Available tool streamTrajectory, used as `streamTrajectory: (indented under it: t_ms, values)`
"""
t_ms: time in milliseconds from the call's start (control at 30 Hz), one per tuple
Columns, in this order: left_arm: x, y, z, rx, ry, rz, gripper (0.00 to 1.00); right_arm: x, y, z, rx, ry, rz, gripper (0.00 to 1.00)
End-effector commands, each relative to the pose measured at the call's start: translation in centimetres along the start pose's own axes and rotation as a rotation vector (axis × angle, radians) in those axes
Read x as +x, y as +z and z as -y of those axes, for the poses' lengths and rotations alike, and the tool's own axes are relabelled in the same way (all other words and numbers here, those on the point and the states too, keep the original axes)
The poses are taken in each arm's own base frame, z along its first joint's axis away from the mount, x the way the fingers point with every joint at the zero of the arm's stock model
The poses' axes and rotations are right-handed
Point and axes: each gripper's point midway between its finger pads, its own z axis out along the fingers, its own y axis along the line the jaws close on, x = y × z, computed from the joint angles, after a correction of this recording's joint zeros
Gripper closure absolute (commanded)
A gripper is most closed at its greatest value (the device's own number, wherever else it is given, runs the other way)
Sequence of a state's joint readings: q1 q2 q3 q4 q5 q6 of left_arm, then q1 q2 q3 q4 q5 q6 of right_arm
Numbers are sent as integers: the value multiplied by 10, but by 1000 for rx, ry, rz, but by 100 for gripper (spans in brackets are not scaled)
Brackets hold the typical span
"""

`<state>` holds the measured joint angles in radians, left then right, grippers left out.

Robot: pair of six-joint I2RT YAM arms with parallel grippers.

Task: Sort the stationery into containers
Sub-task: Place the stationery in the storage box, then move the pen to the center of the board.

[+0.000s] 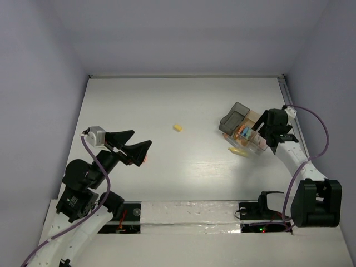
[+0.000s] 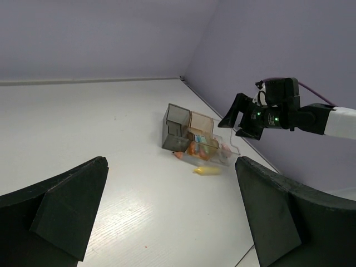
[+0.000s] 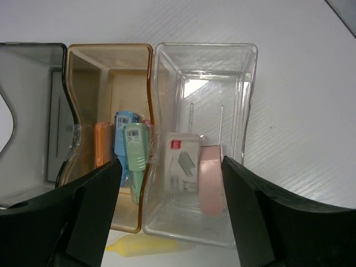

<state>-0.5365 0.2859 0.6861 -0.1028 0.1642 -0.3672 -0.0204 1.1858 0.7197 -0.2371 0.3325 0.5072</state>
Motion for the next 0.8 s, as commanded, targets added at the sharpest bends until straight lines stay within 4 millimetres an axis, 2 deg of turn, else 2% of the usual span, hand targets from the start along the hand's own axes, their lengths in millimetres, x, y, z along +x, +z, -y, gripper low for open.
streamTrajectory:
  t_ms: [0, 100, 167, 200, 233, 267, 367, 400, 433, 500, 567, 667, 700, 767]
  values:
    - [-10, 0, 8, 36, 12, 39, 1, -23, -8, 4, 21, 25, 83, 14]
    - [-9, 0, 7, 35, 13, 36, 1, -34, -17, 1, 2, 13, 111, 7]
    - [-9, 1, 8, 37, 13, 36, 1, -38, -25, -9, -69, -10, 113, 6]
    - [-9, 1, 7, 35, 11, 36, 1, -44, -31, -22, -145, -31, 134, 10]
    - [-10, 1, 8, 37, 11, 37, 1, -38, -42, -41, -279, -73, 108, 13]
    - [-8, 2, 7, 33, 10, 31, 1, -36, -47, -49, -328, -84, 96, 15]
    - [-7, 3, 6, 30, 11, 25, 1, -10, -66, -76, -454, -183, -22, 31]
    - [-6, 4, 6, 29, 11, 22, 1, 12, -75, -88, -489, -239, -92, 43]
    - [-6, 4, 5, 28, 11, 21, 1, 23, -80, -92, -496, -268, -125, 48]
    - [-5, 5, 6, 30, 12, 18, 1, 59, -89, -98, -497, -347, -268, 58]
    - [-5, 5, 5, 28, 12, 18, 1, 84, -91, -96, -467, -395, -384, 59]
    - [-5, 5, 5, 28, 10, 18, 1, 100, -90, -84, -402, -452, -450, 54]
    - [-5, 5, 5, 28, 12, 18, 1, 100, -85, -78, -356, -464, -447, 45]
    - [-6, 5, 6, 31, 12, 20, 1, 101, -83, -75, -332, -475, -461, 33]
